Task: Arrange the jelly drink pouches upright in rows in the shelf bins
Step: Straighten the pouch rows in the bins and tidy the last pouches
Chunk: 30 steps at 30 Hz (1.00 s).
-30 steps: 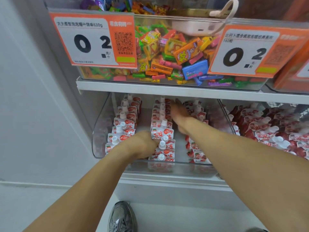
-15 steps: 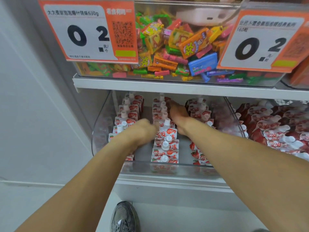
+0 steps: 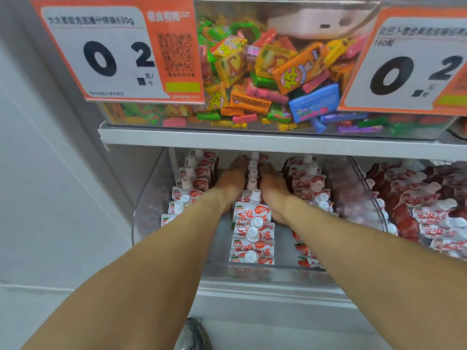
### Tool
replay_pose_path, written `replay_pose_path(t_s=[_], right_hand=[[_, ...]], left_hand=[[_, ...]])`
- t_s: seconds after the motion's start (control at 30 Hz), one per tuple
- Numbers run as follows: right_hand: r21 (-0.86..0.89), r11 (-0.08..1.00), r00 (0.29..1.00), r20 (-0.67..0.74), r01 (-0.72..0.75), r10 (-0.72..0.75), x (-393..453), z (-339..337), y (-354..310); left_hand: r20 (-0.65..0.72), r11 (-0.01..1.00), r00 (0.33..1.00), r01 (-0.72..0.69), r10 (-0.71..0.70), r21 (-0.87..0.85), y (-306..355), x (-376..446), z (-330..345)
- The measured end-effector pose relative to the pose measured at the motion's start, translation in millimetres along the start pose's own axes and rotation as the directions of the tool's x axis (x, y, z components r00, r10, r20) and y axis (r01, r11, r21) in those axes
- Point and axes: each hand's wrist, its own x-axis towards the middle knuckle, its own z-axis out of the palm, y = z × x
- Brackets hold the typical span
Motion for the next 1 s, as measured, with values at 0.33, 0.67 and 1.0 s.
replay_pose_path(t_s=[0.33,0.67,1.0], right_hand=[[-0.023,0.999,0.999,0.047,-0.025,0.026,-1,-3,-3],[-0.350,0.935,0.972,0.189,-0.064,0.137,-58,-42,-12],[-0.441,0.887,0.867,0.380,-0.138,0.323,-108,-48,-20]], left_hand=[[-0.022,0.999,1.000,0.020,-0.019,0.025,1,-7,1],[0.143,0.738,0.974,0.034,-0.175,0.674,-1,-71,-31],[0.201,0.754,0.970,-0.028,-0.138,0.656,1,-122,-35]])
